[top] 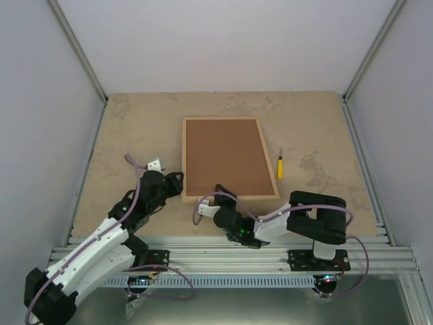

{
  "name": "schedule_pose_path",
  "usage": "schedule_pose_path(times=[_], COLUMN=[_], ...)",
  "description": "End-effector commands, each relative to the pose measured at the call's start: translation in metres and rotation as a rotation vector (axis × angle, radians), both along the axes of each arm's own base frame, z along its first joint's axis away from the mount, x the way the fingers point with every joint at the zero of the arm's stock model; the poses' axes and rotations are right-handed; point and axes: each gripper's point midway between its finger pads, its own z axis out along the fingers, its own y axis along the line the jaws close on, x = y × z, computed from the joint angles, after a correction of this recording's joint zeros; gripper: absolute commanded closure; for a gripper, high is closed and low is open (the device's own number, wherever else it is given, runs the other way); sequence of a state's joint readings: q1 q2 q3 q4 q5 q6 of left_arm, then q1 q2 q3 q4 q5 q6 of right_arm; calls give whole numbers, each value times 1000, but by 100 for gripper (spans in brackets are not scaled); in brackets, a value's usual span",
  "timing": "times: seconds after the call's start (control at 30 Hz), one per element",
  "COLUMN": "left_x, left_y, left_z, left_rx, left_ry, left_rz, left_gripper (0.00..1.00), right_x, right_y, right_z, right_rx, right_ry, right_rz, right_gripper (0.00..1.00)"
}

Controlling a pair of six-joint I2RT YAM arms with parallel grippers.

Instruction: Take the photo out of the frame

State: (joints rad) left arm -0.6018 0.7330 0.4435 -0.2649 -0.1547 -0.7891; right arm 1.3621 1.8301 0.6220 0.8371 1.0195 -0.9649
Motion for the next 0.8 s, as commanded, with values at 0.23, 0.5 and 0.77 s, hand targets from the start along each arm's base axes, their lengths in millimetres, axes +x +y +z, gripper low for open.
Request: schedule_pose_path(times=[0.23,0.5,0.77], left_x=[-12,-24,-27], left_y=[53,75,80], left_z=[81,93,96], left_rx=[-149,-221,-252], left_ry=[-253,-321,-336], left_rz=[239,322,340], left_gripper=[48,45,44], right_x=[-13,-34,-45], right_y=[12,15,17], right_z=[95,159,198], right_rx=[402,653,889], right_ry=[47,109,247], right_rz=[116,297,470], right_gripper=[99,100,99])
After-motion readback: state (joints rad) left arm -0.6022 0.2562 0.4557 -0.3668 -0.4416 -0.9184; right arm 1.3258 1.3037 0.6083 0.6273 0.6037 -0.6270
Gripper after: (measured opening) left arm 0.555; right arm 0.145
